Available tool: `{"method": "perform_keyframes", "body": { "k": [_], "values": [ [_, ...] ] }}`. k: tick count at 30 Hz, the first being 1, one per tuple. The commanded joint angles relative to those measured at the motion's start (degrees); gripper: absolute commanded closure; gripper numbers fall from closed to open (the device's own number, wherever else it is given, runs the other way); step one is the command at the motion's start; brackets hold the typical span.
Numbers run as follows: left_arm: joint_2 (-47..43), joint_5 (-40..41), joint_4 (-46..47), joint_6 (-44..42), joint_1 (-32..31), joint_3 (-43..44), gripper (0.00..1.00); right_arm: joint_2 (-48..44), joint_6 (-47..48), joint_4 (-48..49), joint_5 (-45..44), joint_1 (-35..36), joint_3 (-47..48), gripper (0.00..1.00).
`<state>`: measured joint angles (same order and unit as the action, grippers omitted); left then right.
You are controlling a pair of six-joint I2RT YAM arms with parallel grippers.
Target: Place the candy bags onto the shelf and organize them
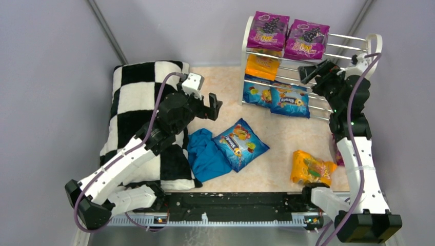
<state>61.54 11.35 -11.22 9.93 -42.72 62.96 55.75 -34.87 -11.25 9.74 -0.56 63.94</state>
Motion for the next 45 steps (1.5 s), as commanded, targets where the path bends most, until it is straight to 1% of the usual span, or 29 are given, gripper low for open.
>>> {"method": "perform_keyframes", "body": {
  "k": [1, 3, 6, 7, 8, 10, 11, 13, 15, 17, 19, 21, 24, 26, 27, 30, 32, 38, 42, 45],
  "values": [
    [2.28, -3.47, 0.95, 1.89, 0.27, 1.89, 0.01, -3.76, 8.45, -4.5, 21.16, 1.99, -4.54, 0.01],
    [3.9, -5.98, 0.96, 3.8, 0.26, 2.11, 0.01, -6.81, 9.62, -7.87, 20.86, 3.4, -7.69, 0.01],
    [7.43, -11.91, 0.29, 8.26, 0.27, 2.46, 0.01, -13.34, 11.51, -13.15, 15.65, 3.53, -10.75, 0.01],
    [8.91, -15.38, -0.02, 9.67, 0.27, 2.51, 0.01, -15.76, 12.39, -15.75, 14.3, 3.57, -11.03, 0.01],
    [10.53, -20.64, 0.67, 11.16, 0.22, 2.24, 0.01, -17.12, 13.42, -17.72, 12.87, 3.55, -10.93, 0.01],
    [13.81, -28.57, 2.03, 16.92, -0.16, 1.08, 0.01, -19.87, 14.06, -20.98, 8.82, 3.54, -10.2, 0.01],
    [15.39, -31.51, 4.82, 20.44, -0.72, -0.12, 0.01, -21.2, 13.57, -22.14, 5.78, 3.48, -9.95, 0.01],
    [18.49, -34.75, 8.82, 26.42, -3.31, -1.93, 0.02, -24.43, 11.68, -22.62, 1.23, 3.5, -9.76, 0.01],
    [22.67, -34.64, 13.08, 30.79, -7.52, -2.64, 0.04, -27.62, 9.57, -20.34, 0.41, 3.54, -10.16, 0.01],
    [27.2, -34.12, 17.08, 34.36, -11.77, -2.29, 0.03, -29.42, 5.55, -17.29, 0.92, 3.53, -10.16, 0.01],
    [32.78, -34.21, 20.27, 37.69, -15.33, -0.65, 0.01, -29.9, 1.45, -13.61, 4.98, 3.61, -10.03, 0.01],
    [38.54, -34.69, 23.13, 40.49, -18.0, 1.51, 0.01, -28.94, -0.27, -11.04, 8.56, 4.75, -9.15, 0.01],
    [46.11, -33.99, 25.65, 43.45, -21.08, 5.23, 0.01, -27.77, 1.32, -11.84, 10.71, 6.79, -6.06, 0.01],
    [50.44, -33.44, 26.56, 44.98, -22.82, 8.0, 0.01, -28.36, 3.65, -14.57, 8.65, 8.91, -4.03, 0.01],
    [52.31, -33.44, 26.99, 46.01, -23.53, 9.2, 0.03, -29.01, 4.72, -15.6, 6.97, 10.02, -3.18, 0.01],
    [57.54, -34.99, 29.85, 48.7, -24.73, 12.75, 0.12, -30.41, 7.37, -18.42, 2.58, 13.39, -1.31, 0.01],
    [60.21, -36.13, 30.64, 50.39, -24.78, 15.16, 0.17, -31.22, 7.95, -19.13, 1.31, 14.79, -1.2, 0.01],
    [65.97, -37.78, 29.0, 51.27, -24.78, 20.47, 0.21, -33.59, 7.7, -18.42, 1.09, 15.73, -4.06, 0.01],
    [68.42, -39.42, 28.69, 51.76, -24.74, 22.98, 0.29, -34.05, 8.81, -19.06, -0.23, 15.88, -5.0, 0.01],
    [68.41, -39.55, 29.02, 51.23, -24.54, 23.22, 0.32, -33.87, 9.57, -19.08, -1.05, 16.28, -5.25, 0.01]
  ]
}}
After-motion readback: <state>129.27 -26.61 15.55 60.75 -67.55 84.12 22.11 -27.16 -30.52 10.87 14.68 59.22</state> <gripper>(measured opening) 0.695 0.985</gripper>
